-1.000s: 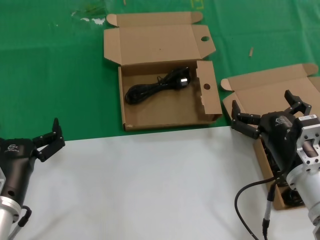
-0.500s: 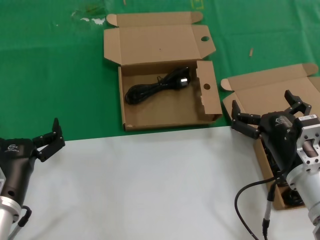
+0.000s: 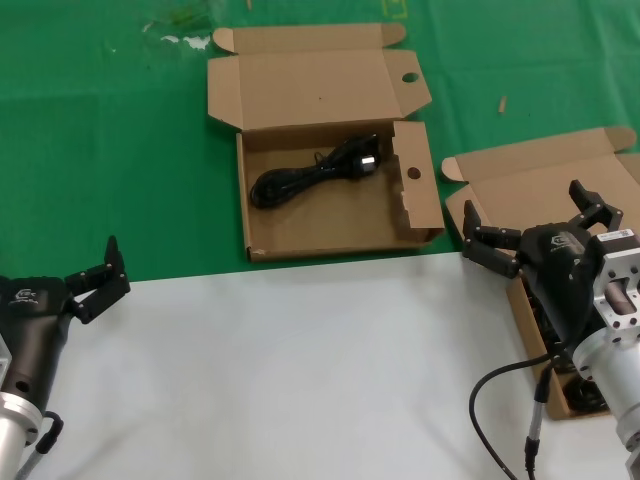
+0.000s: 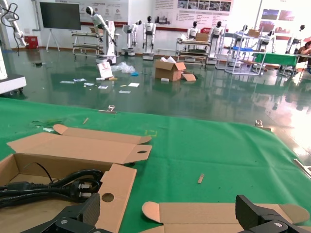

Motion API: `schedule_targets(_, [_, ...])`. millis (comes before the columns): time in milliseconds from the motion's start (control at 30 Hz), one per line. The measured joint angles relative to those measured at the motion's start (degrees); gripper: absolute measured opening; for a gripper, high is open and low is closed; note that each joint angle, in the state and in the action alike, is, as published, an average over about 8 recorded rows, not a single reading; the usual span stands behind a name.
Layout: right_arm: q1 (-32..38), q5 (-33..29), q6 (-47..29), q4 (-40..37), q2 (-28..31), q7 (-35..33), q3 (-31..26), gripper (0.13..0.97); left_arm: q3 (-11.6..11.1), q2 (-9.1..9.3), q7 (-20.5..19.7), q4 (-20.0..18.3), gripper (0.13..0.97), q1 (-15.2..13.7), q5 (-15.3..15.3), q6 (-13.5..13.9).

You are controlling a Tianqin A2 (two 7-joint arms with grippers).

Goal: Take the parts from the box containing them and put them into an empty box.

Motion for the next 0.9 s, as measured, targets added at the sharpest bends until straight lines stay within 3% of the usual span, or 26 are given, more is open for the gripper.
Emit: schedule_targets(900, [0.00,0.00,0.00,0.00,0.00,0.00,0.00,0.966,0.00,0.00,0.00,0.00,0.966,0.00,0.00,0.00])
